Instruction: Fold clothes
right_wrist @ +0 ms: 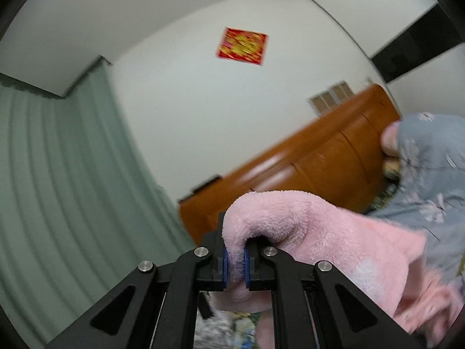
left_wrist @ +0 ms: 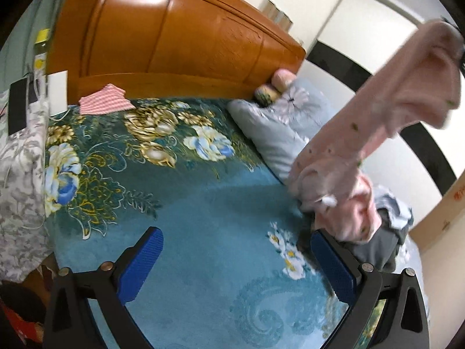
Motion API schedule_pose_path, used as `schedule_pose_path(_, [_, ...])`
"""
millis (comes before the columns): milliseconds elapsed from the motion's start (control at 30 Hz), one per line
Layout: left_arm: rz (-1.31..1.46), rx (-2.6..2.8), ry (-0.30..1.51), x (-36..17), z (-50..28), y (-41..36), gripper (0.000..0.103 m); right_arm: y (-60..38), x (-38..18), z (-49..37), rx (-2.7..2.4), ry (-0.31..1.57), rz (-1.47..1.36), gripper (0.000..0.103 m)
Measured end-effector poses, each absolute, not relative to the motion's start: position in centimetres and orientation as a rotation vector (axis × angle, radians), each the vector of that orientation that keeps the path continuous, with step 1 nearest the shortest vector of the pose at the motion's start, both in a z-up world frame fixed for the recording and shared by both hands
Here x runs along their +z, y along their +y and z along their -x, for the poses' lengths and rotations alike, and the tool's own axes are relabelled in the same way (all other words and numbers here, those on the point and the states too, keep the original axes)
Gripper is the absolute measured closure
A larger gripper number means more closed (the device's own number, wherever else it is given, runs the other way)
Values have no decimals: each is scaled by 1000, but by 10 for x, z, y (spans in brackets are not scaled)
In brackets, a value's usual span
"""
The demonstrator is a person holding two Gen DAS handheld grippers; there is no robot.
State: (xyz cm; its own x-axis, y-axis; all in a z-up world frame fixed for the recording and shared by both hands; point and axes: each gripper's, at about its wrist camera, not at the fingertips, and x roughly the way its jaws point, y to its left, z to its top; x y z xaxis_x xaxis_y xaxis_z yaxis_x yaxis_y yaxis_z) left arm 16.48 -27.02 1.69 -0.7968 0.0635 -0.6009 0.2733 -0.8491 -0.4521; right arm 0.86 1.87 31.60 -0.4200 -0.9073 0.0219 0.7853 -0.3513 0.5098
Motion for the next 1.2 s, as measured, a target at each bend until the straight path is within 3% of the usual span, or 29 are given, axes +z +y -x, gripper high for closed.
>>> schedule_pose_path(167, [-961, -2738, 844, 11, -169, -274, 0, 59, 336, -40, -1972, -497, -223, 95])
schedule_pose_path(267, [-1003, -2736, 839, 0, -171, -269, 0, 97, 311, -47, -2123, -447, -277, 95])
schedule_pose_path(467, [-1174, -2716, 911, -43, -175, -251, 0, 191, 185, -57, -2569, -286, -681, 95])
schedule_pose_path(667, [-1364, -2639, 902, -84, -168, -228, 0, 312, 26, -63, -2873, -388, -1268, 95])
schedule_pose_path(767, [-1405, -2598, 863, -93, -163, -225, 0, 383, -38, -83, -2967, -579, -1524, 95])
schedule_pose_path(1000, [-1471, -2511, 852, -107, -131, -231, 0, 486, -99, -151, -3069, -844, -1889, 95])
schedule_pose_path(1200, [-1629, -2516, 842, -125, -95, -204, 0, 492, -140, -167, -2957, -824, -2091, 93])
